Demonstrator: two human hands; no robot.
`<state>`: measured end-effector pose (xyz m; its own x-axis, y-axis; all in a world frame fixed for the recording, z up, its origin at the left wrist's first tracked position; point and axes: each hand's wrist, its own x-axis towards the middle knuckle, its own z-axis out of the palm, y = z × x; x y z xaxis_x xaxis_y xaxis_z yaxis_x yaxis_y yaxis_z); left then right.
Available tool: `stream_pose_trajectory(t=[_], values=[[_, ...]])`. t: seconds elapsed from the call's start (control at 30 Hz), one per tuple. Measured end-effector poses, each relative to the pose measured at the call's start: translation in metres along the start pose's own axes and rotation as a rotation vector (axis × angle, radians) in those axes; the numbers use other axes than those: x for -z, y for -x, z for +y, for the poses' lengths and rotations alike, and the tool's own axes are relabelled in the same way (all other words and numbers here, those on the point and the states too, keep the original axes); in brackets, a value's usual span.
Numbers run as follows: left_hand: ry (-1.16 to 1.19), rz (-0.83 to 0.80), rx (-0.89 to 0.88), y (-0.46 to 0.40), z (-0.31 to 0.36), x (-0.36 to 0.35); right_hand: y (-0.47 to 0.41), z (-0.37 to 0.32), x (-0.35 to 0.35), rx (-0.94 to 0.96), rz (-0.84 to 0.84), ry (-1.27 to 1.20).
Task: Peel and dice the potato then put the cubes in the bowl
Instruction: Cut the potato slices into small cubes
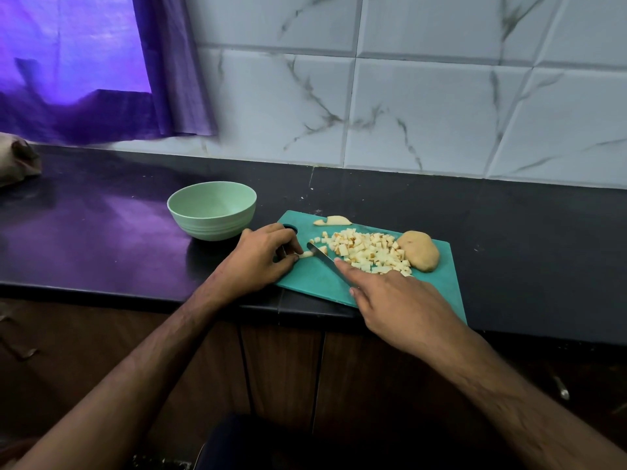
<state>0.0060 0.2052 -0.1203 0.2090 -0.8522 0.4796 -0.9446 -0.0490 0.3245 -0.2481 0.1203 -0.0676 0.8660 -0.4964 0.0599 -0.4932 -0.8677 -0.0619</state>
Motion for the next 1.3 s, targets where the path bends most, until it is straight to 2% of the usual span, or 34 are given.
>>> stream_pose_trajectory(t=[0.4,0.6,0.8,1.3], values=[[-0.033,-0.013,-0.018,0.002,0.000,0.000,-0.001,-0.003,-0.001,0.002,-0.064,-0.021],[-0.010,-0.004,0.024,0.006,0.005,0.003,-0.005,0.000,-0.004,-0.025,-0.018,0.035],[0.046,-0.034,0.026,0.008,0.001,0.004,0.001,0.004,0.004,-0.006,0.007,-0.062],[0.056,0.000,-0.009,0.007,0.004,0.006,-0.003,0.002,0.007,-0.009,0.006,-0.057]])
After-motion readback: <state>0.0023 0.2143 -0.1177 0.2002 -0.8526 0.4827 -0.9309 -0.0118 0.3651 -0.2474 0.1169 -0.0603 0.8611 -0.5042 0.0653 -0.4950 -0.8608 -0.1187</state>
